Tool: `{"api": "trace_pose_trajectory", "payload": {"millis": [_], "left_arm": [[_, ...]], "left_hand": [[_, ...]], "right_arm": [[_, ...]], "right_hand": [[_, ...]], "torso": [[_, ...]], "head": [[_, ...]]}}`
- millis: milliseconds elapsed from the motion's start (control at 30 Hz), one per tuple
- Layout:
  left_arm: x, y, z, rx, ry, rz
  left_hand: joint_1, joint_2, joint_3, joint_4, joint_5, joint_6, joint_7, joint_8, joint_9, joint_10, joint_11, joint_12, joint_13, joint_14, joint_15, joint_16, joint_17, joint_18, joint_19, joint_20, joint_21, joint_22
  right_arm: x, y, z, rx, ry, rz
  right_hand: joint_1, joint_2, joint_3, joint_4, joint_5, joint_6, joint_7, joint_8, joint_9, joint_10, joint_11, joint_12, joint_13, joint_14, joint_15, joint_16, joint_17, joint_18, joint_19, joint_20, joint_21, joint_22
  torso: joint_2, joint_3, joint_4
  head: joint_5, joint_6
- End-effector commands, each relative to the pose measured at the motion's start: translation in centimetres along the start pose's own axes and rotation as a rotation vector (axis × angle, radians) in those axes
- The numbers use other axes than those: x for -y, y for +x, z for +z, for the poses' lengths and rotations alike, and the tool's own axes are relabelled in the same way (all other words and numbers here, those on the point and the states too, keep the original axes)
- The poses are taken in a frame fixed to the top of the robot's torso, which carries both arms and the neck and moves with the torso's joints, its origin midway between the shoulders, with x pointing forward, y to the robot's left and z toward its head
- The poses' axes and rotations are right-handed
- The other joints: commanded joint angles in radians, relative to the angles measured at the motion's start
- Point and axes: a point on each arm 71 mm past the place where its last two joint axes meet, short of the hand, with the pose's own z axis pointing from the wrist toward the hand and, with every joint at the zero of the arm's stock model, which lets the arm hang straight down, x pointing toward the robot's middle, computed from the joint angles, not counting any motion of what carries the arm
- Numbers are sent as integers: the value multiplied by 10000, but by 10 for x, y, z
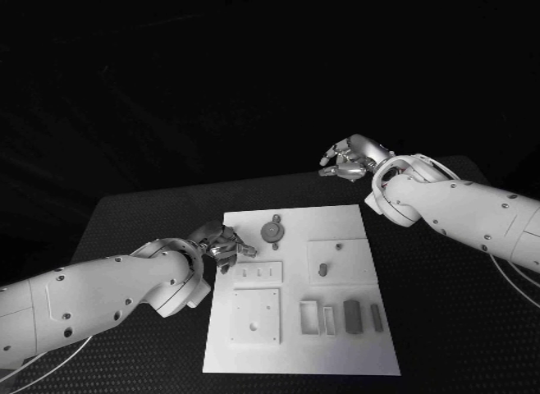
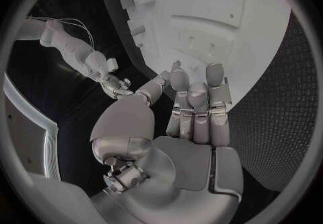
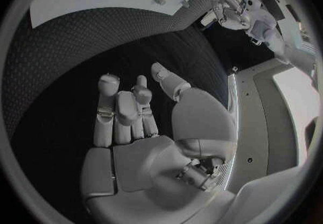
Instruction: Assemble the parts on the task board
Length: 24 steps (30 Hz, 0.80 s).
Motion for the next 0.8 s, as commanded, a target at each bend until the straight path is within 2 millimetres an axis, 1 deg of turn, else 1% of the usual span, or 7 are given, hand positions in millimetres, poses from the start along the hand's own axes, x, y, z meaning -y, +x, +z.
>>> {"api": "trace_pose_trajectory", "payload": {"millis": [33,167,300,467,533,667,800], "left_arm": [[-1,5,-1,119,-263,416],[-3,13,-2,-62,-589,405],[-5,18,-1,-286,-787,259],[-10,27,0,-353,-998,161],[-10,27,1,-317,-1035,155],[-11,31,2,-333,-1117,158],[-12,32,4,-306,-1127,201]], "left_hand": [[103,60,37,-20,56,357,-455,-51,861,-20,-218,345,235,317,-434,398,0,151,705,-510,177,153],[82,65,5,-42,65,425,-514,-75,911,95,-281,858,571,461,-505,952,27,208,1007,-604,454,266],[57,68,24,-35,76,435,-525,-115,928,68,-294,1055,694,474,-522,1160,-32,231,1074,-626,577,261],[28,80,32,-21,115,451,-530,-132,940,55,-300,1145,741,482,-527,1254,-87,244,1098,-632,639,259],[14,82,31,-15,145,462,-532,-131,944,51,-302,1159,748,480,-529,1269,-99,244,1098,-631,649,258],[-58,54,9,6,214,533,-550,-110,971,35,-317,1210,765,475,-541,1323,-158,247,1104,-629,691,255],[-94,53,9,31,223,557,-561,-107,984,28,-328,1239,771,475,-552,1355,-200,252,1106,-633,713,252]], "right_arm": [[3,-7,3,93,15,296],[8,-11,5,146,146,243],[10,-12,5,131,183,226],[8,-13,4,71,144,240],[7,-12,4,49,130,245],[6,-12,4,-17,113,251],[6,-12,4,-47,109,255]], "right_hand": [[11,78,12,37,-35,84,96,-23,15,-24,73,-46,-6,2,44,-48,-7,269,13,-91,-68,132],[55,66,-1,-48,-34,66,91,-34,22,-31,67,-39,-1,2,39,-44,-1,269,15,-102,-71,142],[73,67,-8,-86,-34,68,91,-34,29,-33,67,-35,1,1,37,-43,2,269,16,-105,-73,146],[74,69,-9,-90,-34,69,91,-33,30,-33,66,-34,1,1,37,-42,3,269,16,-105,-73,147],[70,72,-11,-90,-34,71,91,-32,31,-34,66,-34,1,1,37,-42,3,269,17,-104,-73,147],[61,78,-17,-90,-35,75,90,-30,34,-35,66,-33,2,0,36,-42,4,269,18,-103,-74,148],[49,81,-26,-92,-35,78,90,-29,37,-36,66,-32,2,-1,36,-43,5,269,19,-101,-76,149]], "torso": [[4,-4,224],[-1,-10,206],[8,-21,215],[-5,5,220],[-6,7,216],[2,-11,195],[-4,3,195]], "head": [[-11,-46],[-55,-109],[-118,-140],[-127,-192],[-113,-198],[-95,-221],[-109,-238]]}}
